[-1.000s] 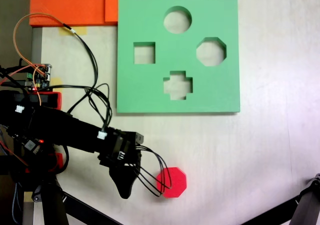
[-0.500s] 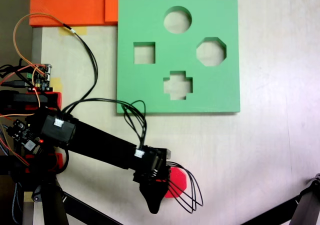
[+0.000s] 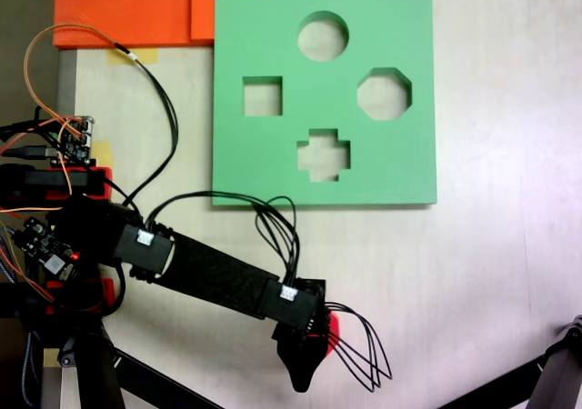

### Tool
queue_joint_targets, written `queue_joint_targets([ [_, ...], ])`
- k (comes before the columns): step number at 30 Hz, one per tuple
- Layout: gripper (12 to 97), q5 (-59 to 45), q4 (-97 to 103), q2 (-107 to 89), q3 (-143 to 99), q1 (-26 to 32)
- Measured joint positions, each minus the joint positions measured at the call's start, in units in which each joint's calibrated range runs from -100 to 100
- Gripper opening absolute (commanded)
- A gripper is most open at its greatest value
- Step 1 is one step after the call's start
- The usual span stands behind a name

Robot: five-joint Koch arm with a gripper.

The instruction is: Put the octagonal pillar block into the corresponding hole

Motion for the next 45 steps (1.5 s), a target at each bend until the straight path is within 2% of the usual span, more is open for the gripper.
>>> queue_joint_targets([
  [5, 92.1, -0.2, 0.0, 2.5, 0.0, -0.2],
  [9, 84.8, -0.4, 0.0, 3.7, 0.0, -0.4],
  [14, 83.3, -0.4, 0.0, 4.9, 0.1, -0.4],
  [16, 77.5, -0.4, 0.0, 5.5, 0.0, -0.5],
  [21, 74.4, -1.3, 0.0, 5.9, 0.1, -0.6],
  [35, 74.4, -3.9, 0.0, 6.3, 1.8, -0.4],
  [36, 73.2, -3.9, 0.0, 6.3, 1.9, -0.4],
  [41, 53.8, -3.9, 0.0, 6.2, 2.1, -0.4],
  [45, 47.0, -3.9, -0.5, 6.2, 3.3, -0.5],
])
